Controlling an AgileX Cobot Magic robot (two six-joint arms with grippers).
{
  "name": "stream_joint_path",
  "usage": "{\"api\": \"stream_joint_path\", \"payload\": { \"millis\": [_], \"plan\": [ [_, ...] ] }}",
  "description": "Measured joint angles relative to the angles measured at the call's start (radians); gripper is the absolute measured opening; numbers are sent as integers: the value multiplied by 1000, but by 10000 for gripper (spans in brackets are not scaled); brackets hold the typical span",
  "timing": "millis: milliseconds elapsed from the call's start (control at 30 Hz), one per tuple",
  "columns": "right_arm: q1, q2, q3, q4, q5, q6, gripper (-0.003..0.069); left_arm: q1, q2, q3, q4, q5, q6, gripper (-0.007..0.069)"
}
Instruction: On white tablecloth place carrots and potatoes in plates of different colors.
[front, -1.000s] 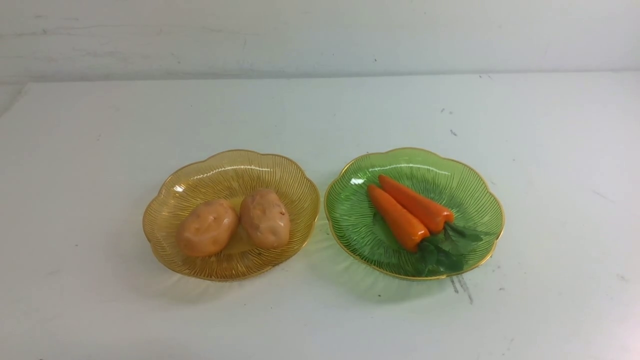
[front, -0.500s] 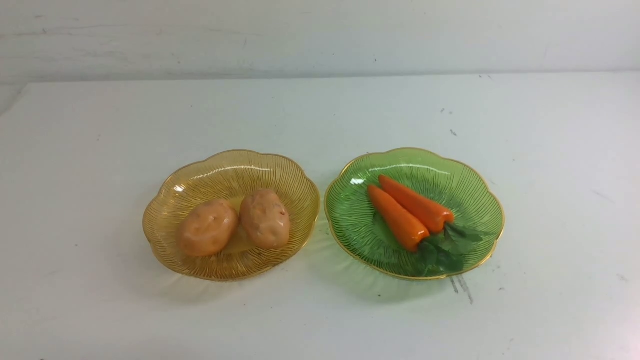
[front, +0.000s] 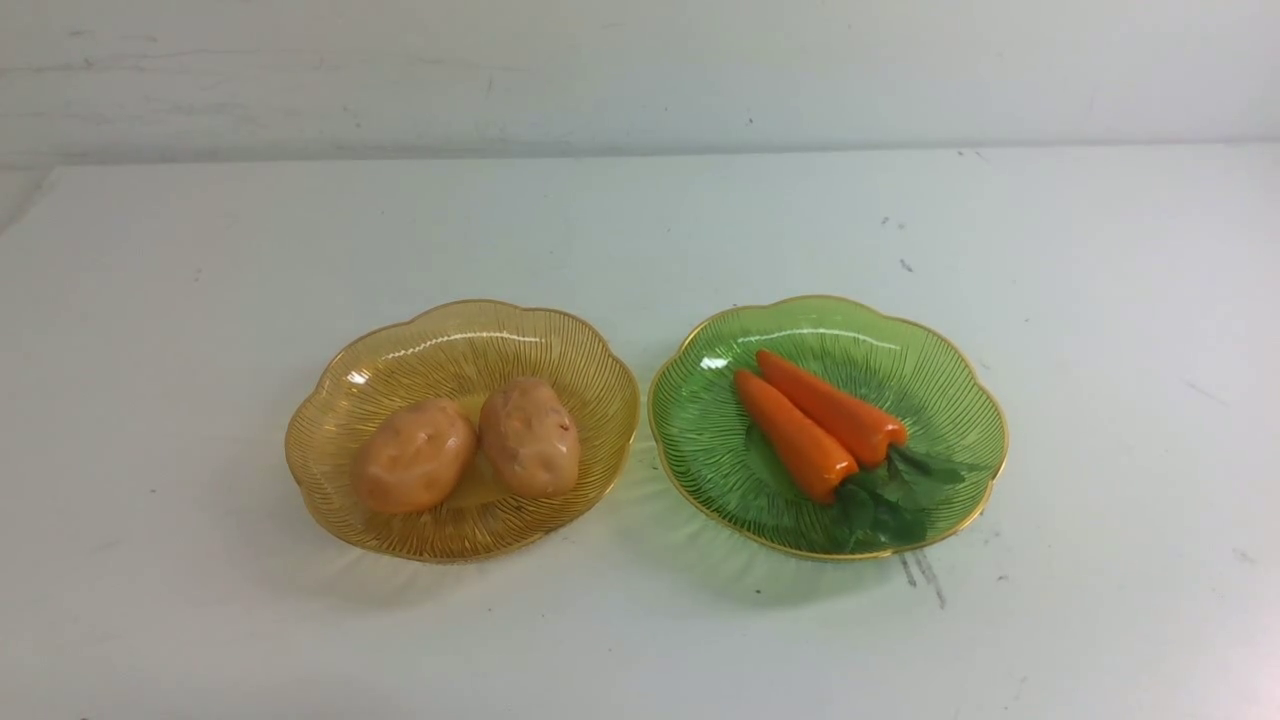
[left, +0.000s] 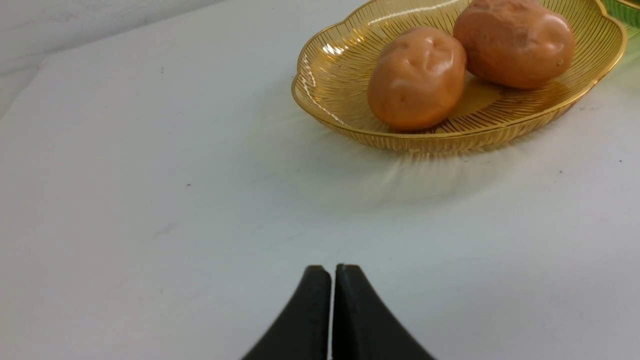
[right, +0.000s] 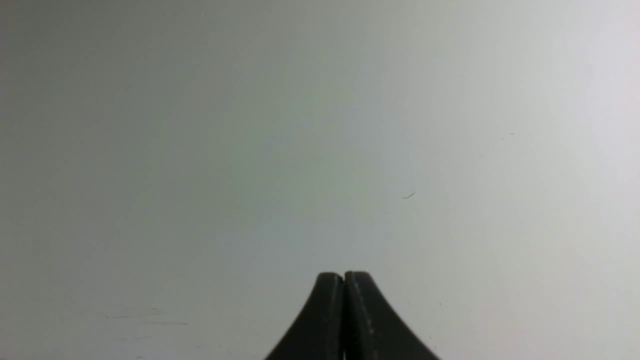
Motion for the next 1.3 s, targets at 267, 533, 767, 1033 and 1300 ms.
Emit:
{"api": "stream_joint_path", "payload": {
  "millis": [267, 533, 767, 1033, 1300],
  "plan": [
    [-100, 0, 124, 1, 35, -2, -15, 0, 0, 0, -1, -1, 0, -3],
    [-100, 0, 124, 0, 35, -3, -15, 0, 0, 0, -1, -1, 0, -3],
    [-100, 0, 124, 0, 35, -3, -15, 0, 0, 0, -1, -1, 0, -3],
    [-100, 0, 124, 0, 35, -3, -15, 0, 0, 0, -1, -1, 0, -3],
    [-100, 0, 124, 0, 35, -5, -15, 0, 0, 0, -1, -1, 0, -3]
  ]
}}
